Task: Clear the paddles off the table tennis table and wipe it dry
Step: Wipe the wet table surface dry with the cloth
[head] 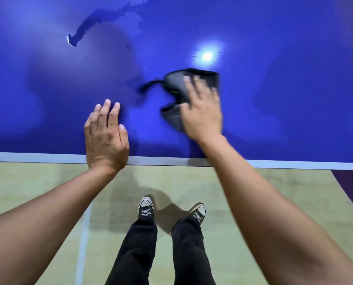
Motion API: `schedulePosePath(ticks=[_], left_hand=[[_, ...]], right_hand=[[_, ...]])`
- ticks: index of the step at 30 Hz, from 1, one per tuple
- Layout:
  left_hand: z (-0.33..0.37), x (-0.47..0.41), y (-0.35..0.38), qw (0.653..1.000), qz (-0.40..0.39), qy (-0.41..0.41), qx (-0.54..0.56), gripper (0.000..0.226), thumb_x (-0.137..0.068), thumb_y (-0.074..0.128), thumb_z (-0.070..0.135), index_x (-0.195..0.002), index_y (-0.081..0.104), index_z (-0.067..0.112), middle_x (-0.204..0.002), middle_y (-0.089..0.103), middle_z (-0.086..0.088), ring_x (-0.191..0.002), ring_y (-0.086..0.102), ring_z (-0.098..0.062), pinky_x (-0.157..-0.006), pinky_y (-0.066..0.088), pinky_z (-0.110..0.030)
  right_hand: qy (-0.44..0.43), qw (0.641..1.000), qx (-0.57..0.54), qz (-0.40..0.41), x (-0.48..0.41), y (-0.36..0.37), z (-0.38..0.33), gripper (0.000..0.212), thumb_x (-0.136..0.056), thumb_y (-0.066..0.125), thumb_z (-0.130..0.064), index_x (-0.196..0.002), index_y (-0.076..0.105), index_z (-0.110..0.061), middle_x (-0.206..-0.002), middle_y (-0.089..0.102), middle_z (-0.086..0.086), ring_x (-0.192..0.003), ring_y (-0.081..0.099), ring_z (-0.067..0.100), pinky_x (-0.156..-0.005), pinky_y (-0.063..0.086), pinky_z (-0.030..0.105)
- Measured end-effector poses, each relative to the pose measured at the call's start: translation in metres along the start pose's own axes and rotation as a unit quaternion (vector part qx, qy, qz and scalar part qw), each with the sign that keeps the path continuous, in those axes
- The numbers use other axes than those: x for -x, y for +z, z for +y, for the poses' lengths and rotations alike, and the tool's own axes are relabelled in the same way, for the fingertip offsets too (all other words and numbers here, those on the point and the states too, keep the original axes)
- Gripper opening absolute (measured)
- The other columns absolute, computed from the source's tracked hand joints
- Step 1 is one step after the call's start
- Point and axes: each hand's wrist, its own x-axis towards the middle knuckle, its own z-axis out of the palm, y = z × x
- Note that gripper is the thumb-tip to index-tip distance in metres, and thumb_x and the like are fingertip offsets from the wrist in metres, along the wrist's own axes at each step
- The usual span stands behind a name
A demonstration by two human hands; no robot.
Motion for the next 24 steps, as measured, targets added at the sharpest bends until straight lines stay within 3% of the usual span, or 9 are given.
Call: schedulePosePath(ticks=[5, 8, 10, 12, 15, 18, 21, 24], left_hand=[[0.004, 0.002, 0.0, 1.0, 0.01, -0.014, 0.005, 0.054, -0.1, 0.035, 0.025, -0.151, 0.041, 0.012, -0.16, 0.037, -0.01, -0.148, 0.029, -0.032, -0.12, 0.022, -0.047], [0.003, 0.003, 0.002, 1.0, 0.026, -0.012, -0.002, 0.052, -0.1, 0.035, 0.024, -0.15, 0.043, 0.011, -0.159, 0.039, -0.012, -0.147, 0.031, -0.033, -0.119, 0.024, -0.047], [0.001, 0.003, 0.002, 1.0, 0.028, -0.011, -0.003, 0.052, -0.101, 0.034, 0.024, -0.151, 0.043, 0.011, -0.159, 0.039, -0.011, -0.148, 0.031, -0.033, -0.12, 0.024, -0.047], [0.002, 0.005, 0.002, 0.999, 0.033, -0.007, -0.006, 0.053, -0.1, 0.034, 0.024, -0.151, 0.043, 0.011, -0.159, 0.039, -0.012, -0.148, 0.031, -0.033, -0.12, 0.024, -0.046], [0.002, 0.004, 0.003, 1.0, 0.029, -0.007, -0.009, 0.053, -0.1, 0.034, 0.023, -0.151, 0.043, 0.011, -0.159, 0.038, -0.011, -0.149, 0.031, -0.032, -0.121, 0.023, -0.046], [-0.001, 0.003, 0.003, 1.0, 0.017, 0.001, -0.02, 0.054, -0.1, 0.034, 0.023, -0.152, 0.042, 0.012, -0.16, 0.038, -0.01, -0.149, 0.03, -0.031, -0.121, 0.022, -0.045], [0.0, 0.004, 0.003, 1.0, 0.01, 0.006, -0.012, 0.054, -0.099, 0.037, 0.023, -0.152, 0.04, 0.013, -0.16, 0.036, -0.01, -0.149, 0.029, -0.032, -0.121, 0.021, -0.045], [0.005, 0.004, 0.0, 1.0, -0.001, 0.001, -0.011, 0.054, -0.099, 0.038, 0.021, -0.153, 0.038, 0.013, -0.162, 0.034, -0.01, -0.149, 0.028, -0.032, -0.122, 0.02, -0.045]], right_hand=[[0.278, 0.96, 0.03, 0.023, 0.003, -0.051, 0.166, 0.075, -0.089, 0.03, -0.042, -0.16, 0.029, -0.015, -0.165, 0.027, 0.014, -0.152, 0.025, 0.029, -0.124, 0.015, 0.049], [0.434, 0.899, 0.005, 0.068, -0.016, -0.056, 0.175, 0.072, -0.093, 0.03, -0.041, -0.161, 0.026, -0.015, -0.167, 0.022, 0.013, -0.155, 0.017, 0.027, -0.126, 0.006, 0.048], [0.484, 0.871, -0.001, 0.085, -0.037, -0.049, 0.15, 0.07, -0.095, 0.03, -0.041, -0.161, 0.026, -0.016, -0.168, 0.019, 0.013, -0.156, 0.014, 0.025, -0.125, 0.003, 0.047], [0.433, 0.898, 0.009, 0.074, -0.063, -0.034, 0.105, 0.073, -0.094, 0.03, -0.044, -0.161, 0.025, -0.015, -0.168, 0.019, 0.013, -0.156, 0.014, 0.025, -0.125, 0.003, 0.047], [0.248, 0.968, 0.029, 0.035, -0.091, -0.001, -0.001, 0.072, -0.095, 0.034, -0.044, -0.162, 0.023, -0.018, -0.168, 0.021, 0.01, -0.156, 0.016, 0.023, -0.126, 0.004, 0.045], [0.065, 0.997, 0.034, -0.024, -0.088, 0.021, -0.096, 0.068, -0.098, 0.034, -0.043, -0.162, 0.019, -0.024, -0.17, 0.016, 0.004, -0.156, 0.012, 0.018, -0.127, 0.0, 0.042], [-0.012, 0.998, 0.017, -0.051, -0.061, 0.017, -0.087, 0.065, -0.099, 0.033, -0.041, -0.162, 0.022, -0.028, -0.169, 0.018, 0.0, -0.156, 0.013, 0.015, -0.127, 0.003, 0.04], [0.042, 0.999, 0.021, -0.025, -0.024, -0.006, -0.01, 0.068, -0.094, 0.031, -0.04, -0.16, 0.028, -0.028, -0.167, 0.025, 0.002, -0.155, 0.02, 0.018, -0.127, 0.009, 0.041]])
